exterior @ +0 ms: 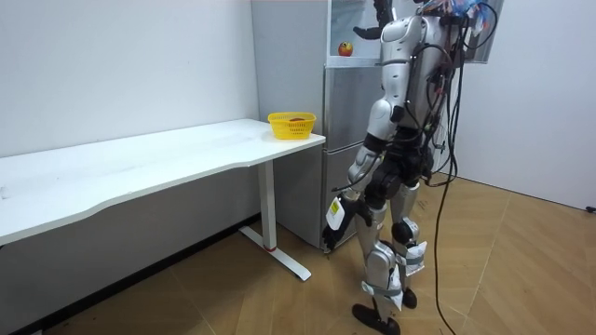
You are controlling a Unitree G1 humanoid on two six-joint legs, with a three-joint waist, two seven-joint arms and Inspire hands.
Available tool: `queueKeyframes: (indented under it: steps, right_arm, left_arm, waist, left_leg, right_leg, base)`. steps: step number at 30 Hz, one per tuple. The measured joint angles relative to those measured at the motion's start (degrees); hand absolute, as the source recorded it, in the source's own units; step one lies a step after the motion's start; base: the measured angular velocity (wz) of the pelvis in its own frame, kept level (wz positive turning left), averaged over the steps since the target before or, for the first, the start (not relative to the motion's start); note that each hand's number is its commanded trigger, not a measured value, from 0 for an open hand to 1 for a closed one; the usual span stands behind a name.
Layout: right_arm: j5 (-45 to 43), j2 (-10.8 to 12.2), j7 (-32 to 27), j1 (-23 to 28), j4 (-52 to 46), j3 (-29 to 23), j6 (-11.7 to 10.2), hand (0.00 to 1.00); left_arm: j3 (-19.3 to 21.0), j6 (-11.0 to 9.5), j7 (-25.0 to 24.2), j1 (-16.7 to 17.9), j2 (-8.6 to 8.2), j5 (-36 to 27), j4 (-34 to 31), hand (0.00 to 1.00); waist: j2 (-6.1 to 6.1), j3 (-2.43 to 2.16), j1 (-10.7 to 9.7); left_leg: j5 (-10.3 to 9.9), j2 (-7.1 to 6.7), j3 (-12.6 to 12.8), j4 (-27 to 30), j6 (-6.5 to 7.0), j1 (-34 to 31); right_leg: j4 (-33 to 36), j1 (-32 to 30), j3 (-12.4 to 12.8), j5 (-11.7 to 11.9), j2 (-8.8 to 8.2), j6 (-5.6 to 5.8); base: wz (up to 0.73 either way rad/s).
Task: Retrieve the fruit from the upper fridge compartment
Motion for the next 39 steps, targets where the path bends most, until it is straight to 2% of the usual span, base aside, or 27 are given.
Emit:
queueKeyframes:
  steps: [2, 4, 10, 13, 18, 27, 31, 36, 39]
  right_arm:
    - [2.4, -0.6, 0.0, 0.0, 0.7, -2.2, -0.1, 0.0]
    - [5.2, -2.4, -1.4, -0.4, 2.8, -5.0, -0.2, 0.0]
    - [8.6, -5.9, -3.9, -2.4, 9.1, -6.6, 0.8, 0.0]
    - [10.2, -6.2, -4.2, -3.3, 11.3, -7.5, 2.2, 0.0]
    - [14.0, -6.4, -4.2, -5.6, 14.6, -7.9, 2.9, 0.0]
    - [16.3, -9.6, 2.9, -11.5, 20.9, -7.8, 8.1, 0.0]
    - [18.7, -11.5, 5.4, -14.1, 23.0, -7.3, 8.5, 0.0]
    - [21.0, -12.0, 8.3, -18.0, 26.9, -7.2, 9.1, 0.0]
    - [22.0, -12.1, 10.3, -18.2, 27.6, -7.2, 9.6, 0.0]
  left_arm:
    - [0.2, -0.1, 0.0, 0.4, -0.08, 0.0, -0.1, 0.0]
    - [0.2, -0.3, -0.1, 0.4, 0.12, 0.0, -0.4, 0.0]
    - [1.9, -0.4, -0.6, 1.4, 0.43, 0.0, -1.4, 0.0]
    - [3.3, -0.2, -0.6, 1.5, 0.45, 0.0, -2.5, 0.0]
    - [4.8, 0.1, -0.5, 2.6, 0.6, 0.0, -3.5, 0.0]
    - [6.9, 1.3, -2.2, 4.6, 0.94, 0.2, -9.3, 0.0]
    - [6.9, 2.1, -2.3, 4.9, 0.92, 0.3, -9.3, 0.0]
    - [6.9, 2.3, -2.5, 4.9, 1.03, 1.2, -9.3, 0.0]
    - [6.9, 2.5, -2.7, 4.9, 1.05, 1.3, -9.3, 0.0]
  waist:
    - [-0.11, 0.11, -0.1]
    - [-0.36, 0.35, -0.3]
    - [-0.94, 0.59, -0.4]
    - [-1.47, 0.52, -0.4]
    - [-1.8, 0.59, -0.2]
    - [-2.39, 0.39, 0.0]
    - [-2.72, 0.16, 0.2]
    - [-2.7, 0.16, 0.2]
    - [-2.64, 0.21, 0.1]
  left_leg:
    - [0.0, -0.02, -0.1, 0.0, 0.02, 0.0]
    - [0.0, -0.04, -0.2, 0.0, 0.06, 0.0]
    - [-0.3, 0.01, -0.2, 0.0, -0.04, 0.8]
    - [-0.3, 0.01, -0.2, 0.0, 0.0, 0.8]
    - [-0.4, -0.02, -0.1, 0.0, 0.05, 0.8]
    - [-0.4, -0.02, -0.9, 0.0, 0.07, 0.6]
    - [-0.4, 0.0, -1.1, 0.1, 0.06, 0.5]
    - [-0.4, -0.01, -1.3, 0.2, 0.07, 0.4]
    - [-0.4, 0.0, -1.7, 0.6, 0.07, -0.1]
  right_leg:
    - [0.0, 0.0, -0.1, 0.0, -0.04, 0.0]
    - [0.0, -0.1, -0.1, 0.0, -0.08, 0.0]
    - [0.0, 0.2, -0.2, 0.0, 0.03, 0.0]
    - [0.0, 0.2, -0.2, 0.0, 0.02, 0.0]
    - [0.0, 0.5, -0.2, 0.0, 0.01, 0.01]
    - [-0.1, 0.8, -1.4, -0.1, -0.05, 0.12]
    - [-0.1, 0.8, -1.8, -0.1, -0.07, 0.13]
    - [-0.1, 1.0, -2.6, -0.1, -0.18, 0.12]
    - [-0.1, 0.9, -2.9, -0.1, -0.22, 0.12]
  base:
    - [0.0]
    - [0.0]
    - [-0.02]
    - [0.0]
    - [0.01]
    - [0.05]
    - [0.03]
    - [0.03]
    - [0.07]
